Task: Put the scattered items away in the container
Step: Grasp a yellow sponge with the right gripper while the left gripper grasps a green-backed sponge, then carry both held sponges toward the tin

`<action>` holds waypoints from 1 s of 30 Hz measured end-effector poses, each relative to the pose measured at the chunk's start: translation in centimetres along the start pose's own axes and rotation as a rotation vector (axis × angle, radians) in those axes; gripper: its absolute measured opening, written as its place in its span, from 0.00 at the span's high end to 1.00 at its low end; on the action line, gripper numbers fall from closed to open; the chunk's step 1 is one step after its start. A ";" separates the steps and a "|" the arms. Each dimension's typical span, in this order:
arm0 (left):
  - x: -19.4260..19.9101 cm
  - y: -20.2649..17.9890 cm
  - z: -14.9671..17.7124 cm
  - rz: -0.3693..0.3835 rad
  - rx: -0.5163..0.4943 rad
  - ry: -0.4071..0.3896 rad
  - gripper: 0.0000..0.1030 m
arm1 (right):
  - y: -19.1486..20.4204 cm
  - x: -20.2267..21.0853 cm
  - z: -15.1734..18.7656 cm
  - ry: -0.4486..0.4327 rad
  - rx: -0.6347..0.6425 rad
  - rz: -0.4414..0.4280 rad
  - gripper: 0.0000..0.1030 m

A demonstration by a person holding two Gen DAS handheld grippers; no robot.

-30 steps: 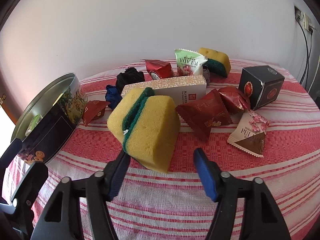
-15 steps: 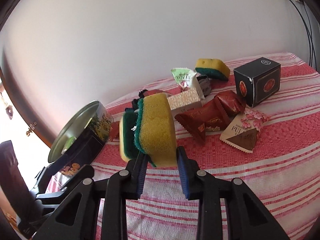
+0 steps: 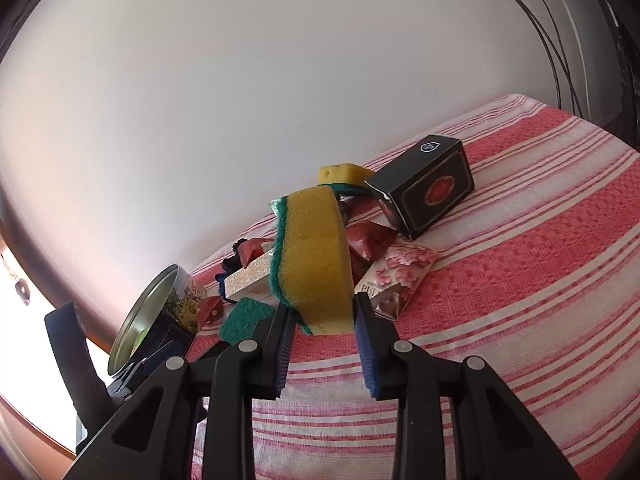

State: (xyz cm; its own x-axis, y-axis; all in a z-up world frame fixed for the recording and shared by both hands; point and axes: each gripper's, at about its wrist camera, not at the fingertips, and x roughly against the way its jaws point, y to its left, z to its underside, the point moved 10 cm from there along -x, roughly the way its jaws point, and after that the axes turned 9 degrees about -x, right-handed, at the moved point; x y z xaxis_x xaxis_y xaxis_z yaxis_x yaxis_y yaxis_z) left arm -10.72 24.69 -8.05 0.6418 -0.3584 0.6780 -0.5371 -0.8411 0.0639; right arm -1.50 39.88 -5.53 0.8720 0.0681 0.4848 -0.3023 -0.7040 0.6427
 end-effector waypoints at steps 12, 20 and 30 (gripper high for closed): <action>-5.3 -2.1 0.1 0.031 0.007 0.183 0.04 | -0.1 0.6 -0.6 -0.006 -0.023 -0.055 0.69; -4.5 -2.8 0.0 0.035 -0.018 0.139 0.28 | 0.0 0.8 -0.8 -0.056 0.040 0.010 0.69; 0.6 -2.6 -1.2 -0.049 -0.016 -0.090 0.28 | -1.5 1.9 -2.1 -0.190 0.116 0.195 0.69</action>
State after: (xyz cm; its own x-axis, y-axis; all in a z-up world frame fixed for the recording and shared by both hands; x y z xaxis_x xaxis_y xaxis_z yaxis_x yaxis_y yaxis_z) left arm -9.57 27.14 -6.96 0.7138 -0.3522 0.6054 -0.5119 -0.8523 0.1077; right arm -0.17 42.61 -4.29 0.8615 -0.2026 0.4655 -0.4350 -0.7673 0.4712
